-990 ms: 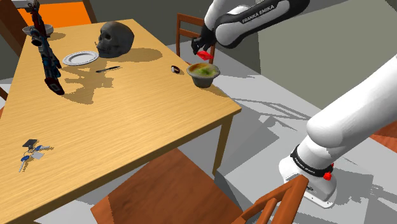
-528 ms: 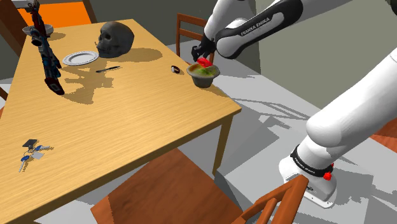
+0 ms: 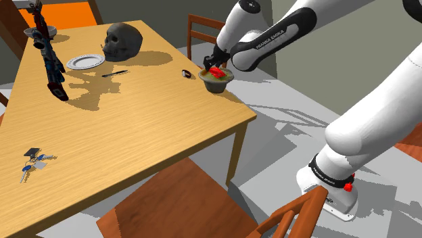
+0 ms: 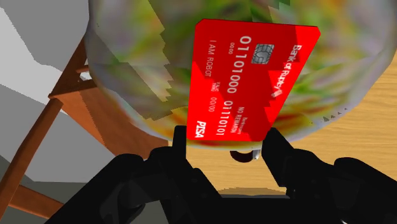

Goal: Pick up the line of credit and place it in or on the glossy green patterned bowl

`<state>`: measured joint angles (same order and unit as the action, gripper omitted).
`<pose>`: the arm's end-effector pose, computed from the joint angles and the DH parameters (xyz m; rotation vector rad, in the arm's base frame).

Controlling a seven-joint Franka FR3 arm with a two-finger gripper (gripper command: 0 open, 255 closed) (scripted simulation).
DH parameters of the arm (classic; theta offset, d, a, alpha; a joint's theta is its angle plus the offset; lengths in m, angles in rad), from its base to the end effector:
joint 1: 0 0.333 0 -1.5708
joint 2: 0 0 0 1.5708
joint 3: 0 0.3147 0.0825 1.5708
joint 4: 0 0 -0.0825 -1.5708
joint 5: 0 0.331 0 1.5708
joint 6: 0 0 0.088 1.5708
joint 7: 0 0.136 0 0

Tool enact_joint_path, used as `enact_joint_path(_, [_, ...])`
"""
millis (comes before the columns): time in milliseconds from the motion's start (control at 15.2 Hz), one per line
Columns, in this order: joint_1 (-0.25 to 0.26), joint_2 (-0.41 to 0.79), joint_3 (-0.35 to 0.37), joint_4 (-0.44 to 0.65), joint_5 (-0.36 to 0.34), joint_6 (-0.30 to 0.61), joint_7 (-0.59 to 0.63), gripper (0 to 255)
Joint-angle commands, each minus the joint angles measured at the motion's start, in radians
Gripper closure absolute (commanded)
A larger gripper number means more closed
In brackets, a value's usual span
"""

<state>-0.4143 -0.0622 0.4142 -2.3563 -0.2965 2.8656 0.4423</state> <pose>0.5122 0.0158 0.4236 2.9441 -0.2560 0.8884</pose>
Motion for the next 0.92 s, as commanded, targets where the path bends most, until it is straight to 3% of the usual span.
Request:
enact_joint_path(0, [0.000,0.004,0.001,-0.002,-0.005,0.001,0.005,255])
enact_joint_path(264, [0.000,0.004,0.001,-0.002,-0.005,0.001,0.005,255])
enact_joint_path(330, [-0.001,0.007,0.001,0.000,-0.008,0.002,0.006,0])
enact_joint_path(660, [0.000,0.004,0.001,-0.002,-0.005,0.001,0.005,0])
enact_joint_path(858, [0.041,-0.118,-0.020,-0.040,0.145,-0.068,-0.107,0])
